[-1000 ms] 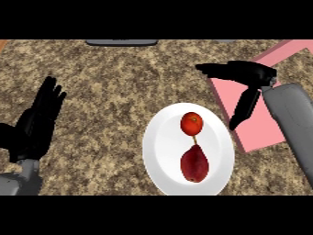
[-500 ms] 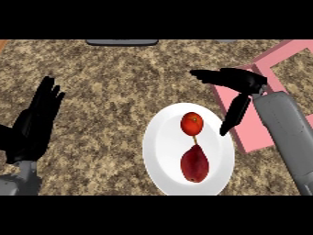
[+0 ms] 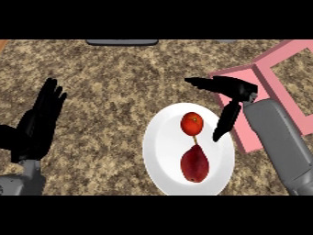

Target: Pick the tomato from the plate and place it in the cardboard box

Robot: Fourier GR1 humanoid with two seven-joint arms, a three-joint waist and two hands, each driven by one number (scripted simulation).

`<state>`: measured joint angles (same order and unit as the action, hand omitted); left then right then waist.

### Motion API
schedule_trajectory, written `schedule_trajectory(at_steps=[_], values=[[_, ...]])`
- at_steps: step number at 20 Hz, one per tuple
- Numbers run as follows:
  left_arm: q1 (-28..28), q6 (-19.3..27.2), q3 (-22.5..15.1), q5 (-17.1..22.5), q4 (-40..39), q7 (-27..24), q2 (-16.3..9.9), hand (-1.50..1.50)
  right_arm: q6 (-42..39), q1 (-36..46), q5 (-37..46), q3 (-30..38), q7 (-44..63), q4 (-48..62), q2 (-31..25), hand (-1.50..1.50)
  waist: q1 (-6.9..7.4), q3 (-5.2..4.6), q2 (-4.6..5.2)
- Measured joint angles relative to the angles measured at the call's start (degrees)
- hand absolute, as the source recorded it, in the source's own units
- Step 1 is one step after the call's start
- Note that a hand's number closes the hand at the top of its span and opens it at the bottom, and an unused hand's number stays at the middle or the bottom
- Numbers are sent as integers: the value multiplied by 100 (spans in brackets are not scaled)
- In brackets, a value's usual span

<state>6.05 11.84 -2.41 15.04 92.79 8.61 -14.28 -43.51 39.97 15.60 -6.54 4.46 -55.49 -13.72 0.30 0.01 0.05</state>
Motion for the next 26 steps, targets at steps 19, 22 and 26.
schedule_trajectory(at_steps=[19, 22, 26], values=[[-184, -212, 211, -412, 406, 328, 333, 0, 117, -163, 816, 24, -426, 333, 431, -150, 7, 0, -3], [-219, -278, 241, -472, 355, 227, 400, 0, 175, -68, 976, 28, -580, 561, 481, -150, 11, 0, 1], [-68, -255, 300, -546, 398, 431, 424, 0, 252, -25, 1102, 47, -575, 654, 627, -150, 7, 0, 0]])
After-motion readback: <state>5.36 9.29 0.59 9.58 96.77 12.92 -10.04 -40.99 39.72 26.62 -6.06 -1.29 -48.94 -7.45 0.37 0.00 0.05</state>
